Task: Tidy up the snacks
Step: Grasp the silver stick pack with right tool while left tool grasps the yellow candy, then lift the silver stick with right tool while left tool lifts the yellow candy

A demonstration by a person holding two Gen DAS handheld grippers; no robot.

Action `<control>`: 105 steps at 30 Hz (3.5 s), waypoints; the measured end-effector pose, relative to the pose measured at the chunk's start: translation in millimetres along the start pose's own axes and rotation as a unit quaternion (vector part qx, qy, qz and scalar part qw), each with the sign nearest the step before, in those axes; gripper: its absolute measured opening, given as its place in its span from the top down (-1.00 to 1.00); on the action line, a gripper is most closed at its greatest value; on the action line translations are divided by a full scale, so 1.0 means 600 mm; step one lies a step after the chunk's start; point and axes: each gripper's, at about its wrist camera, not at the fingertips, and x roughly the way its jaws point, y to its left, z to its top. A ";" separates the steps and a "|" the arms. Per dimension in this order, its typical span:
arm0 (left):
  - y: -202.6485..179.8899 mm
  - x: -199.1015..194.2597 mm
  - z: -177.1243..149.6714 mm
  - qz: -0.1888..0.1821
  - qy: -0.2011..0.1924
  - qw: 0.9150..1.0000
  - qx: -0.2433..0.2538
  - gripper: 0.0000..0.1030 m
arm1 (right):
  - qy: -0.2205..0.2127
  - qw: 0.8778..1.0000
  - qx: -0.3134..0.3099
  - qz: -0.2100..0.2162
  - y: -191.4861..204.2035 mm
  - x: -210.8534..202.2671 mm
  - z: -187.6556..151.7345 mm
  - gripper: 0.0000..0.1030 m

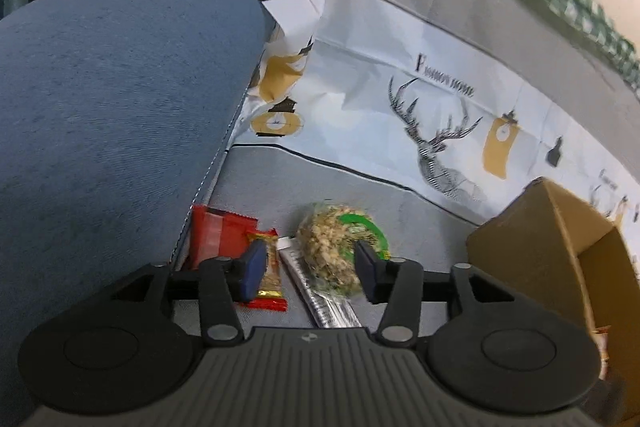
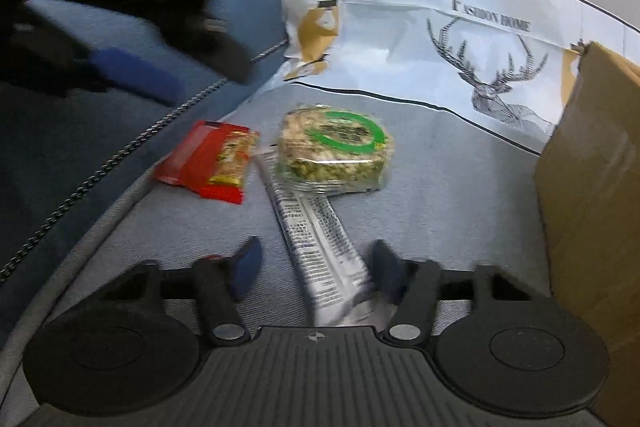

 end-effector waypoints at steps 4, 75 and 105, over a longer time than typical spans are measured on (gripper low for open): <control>-0.008 0.032 -0.001 0.033 0.008 0.999 0.027 -0.27 | 0.005 1.000 0.002 0.018 0.007 -0.011 0.001 0.35; -0.052 -0.008 -0.143 0.025 0.198 0.968 0.155 0.57 | 0.083 0.996 0.041 -0.002 -0.012 -0.168 -0.103 0.45; -0.050 -0.036 -0.127 0.040 0.141 0.978 0.146 0.64 | 0.014 0.999 0.043 -0.012 -0.017 -0.204 -0.095 0.53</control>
